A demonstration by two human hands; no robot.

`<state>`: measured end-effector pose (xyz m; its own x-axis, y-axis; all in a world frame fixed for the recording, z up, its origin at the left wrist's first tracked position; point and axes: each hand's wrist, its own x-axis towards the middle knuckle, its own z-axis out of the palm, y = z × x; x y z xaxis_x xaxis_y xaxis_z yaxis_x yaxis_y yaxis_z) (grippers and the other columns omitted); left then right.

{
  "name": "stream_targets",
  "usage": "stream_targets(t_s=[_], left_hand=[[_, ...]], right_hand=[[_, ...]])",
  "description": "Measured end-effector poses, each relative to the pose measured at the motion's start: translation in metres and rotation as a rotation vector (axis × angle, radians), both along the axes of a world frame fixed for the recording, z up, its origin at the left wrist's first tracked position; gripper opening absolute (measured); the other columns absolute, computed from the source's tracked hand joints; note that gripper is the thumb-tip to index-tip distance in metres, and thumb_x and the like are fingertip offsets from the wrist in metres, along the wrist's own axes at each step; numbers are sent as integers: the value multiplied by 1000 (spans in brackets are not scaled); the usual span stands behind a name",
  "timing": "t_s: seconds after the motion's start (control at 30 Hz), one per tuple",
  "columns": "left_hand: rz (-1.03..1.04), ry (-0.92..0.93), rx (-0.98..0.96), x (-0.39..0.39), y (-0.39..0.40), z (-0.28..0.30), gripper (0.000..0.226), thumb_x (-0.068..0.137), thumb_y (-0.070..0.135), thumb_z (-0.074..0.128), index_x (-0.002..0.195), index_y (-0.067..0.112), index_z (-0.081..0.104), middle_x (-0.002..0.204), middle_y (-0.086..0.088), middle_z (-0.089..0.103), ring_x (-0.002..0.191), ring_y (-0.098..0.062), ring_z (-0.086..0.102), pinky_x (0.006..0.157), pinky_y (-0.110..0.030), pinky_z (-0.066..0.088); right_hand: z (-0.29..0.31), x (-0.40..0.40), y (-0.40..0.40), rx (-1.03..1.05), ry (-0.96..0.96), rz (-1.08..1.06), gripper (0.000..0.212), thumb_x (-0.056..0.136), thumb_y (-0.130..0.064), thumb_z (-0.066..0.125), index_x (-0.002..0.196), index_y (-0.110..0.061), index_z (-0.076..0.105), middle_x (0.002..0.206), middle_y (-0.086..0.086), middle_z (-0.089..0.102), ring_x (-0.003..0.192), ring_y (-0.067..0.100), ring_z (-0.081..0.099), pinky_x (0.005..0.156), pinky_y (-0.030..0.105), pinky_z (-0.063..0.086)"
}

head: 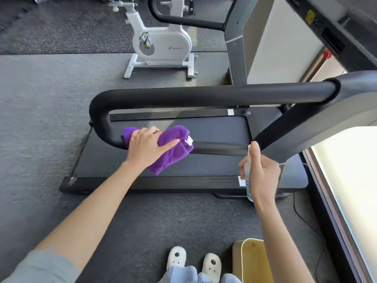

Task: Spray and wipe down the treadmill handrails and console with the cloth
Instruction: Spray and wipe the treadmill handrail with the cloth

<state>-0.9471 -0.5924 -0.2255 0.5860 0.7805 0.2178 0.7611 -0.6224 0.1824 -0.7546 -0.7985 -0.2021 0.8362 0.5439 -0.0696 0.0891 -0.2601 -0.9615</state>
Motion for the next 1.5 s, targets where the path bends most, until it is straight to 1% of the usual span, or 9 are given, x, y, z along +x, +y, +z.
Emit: stream_targets(t_s=[0.13,0.27,0.47,0.77,0.9,1.03,1.17,1.3,1.5], left_hand=[[40,132,26,21,-11,-5,83,82,79,15,110,24,70,116,2,66,106,-28,57,93,-44,33],[-188,187,-23,103,-38,-18,64,88,76,26,128,38,57,120,5,61,107,-24,57,93,-41,38],[-330,245,-9,187,-73,-29,71,83,81,35,140,39,44,118,-3,63,103,-25,61,85,-36,43],[-180,186,49,50,-17,-10,93,62,94,30,128,34,60,102,-2,66,92,-26,63,85,-39,44],[-44,200,87,1,0,-7,86,63,93,34,118,35,65,98,-2,65,89,-30,62,83,-43,42],[15,164,98,46,-16,-16,68,75,84,32,108,37,68,103,3,67,93,-29,61,84,-42,37],[-195,212,-9,129,-43,-23,64,78,84,39,123,42,59,113,4,64,100,-24,59,84,-37,39],[-347,256,20,191,-80,-31,73,79,81,43,139,39,46,121,-2,57,106,-26,55,86,-38,38],[-382,184,53,127,-42,-29,79,76,82,48,139,34,48,110,-5,65,95,-27,62,81,-37,44]], right_hand=[[-10,10,-10,-3,16,-32,75,82,-78,40,48,-13,57,41,3,54,48,18,53,80,53,54],[-20,24,-24,14,11,-75,75,84,-77,41,43,-16,55,45,9,56,48,19,54,76,53,55],[-21,38,-27,-25,-18,-70,74,85,-78,41,39,-21,53,43,4,56,52,25,60,76,53,55],[-16,35,-3,-55,37,-36,78,80,-82,36,52,-12,57,41,-3,51,46,15,51,81,54,54],[-19,34,-3,-61,40,-36,81,80,-82,35,55,-8,58,42,-2,51,45,10,51,80,50,54],[-23,39,-7,-54,37,-71,81,81,-81,37,54,-8,59,43,-1,54,47,14,53,78,49,54],[-22,46,-12,-77,25,-98,81,80,-81,37,55,-7,61,42,0,55,46,14,55,79,47,55],[-23,47,-13,-86,-2,-109,84,80,-82,38,59,-5,63,47,4,61,54,32,64,78,53,58],[-14,28,1,-77,-21,-62,84,80,-82,35,55,-6,60,40,-1,53,48,19,54,77,50,54]])
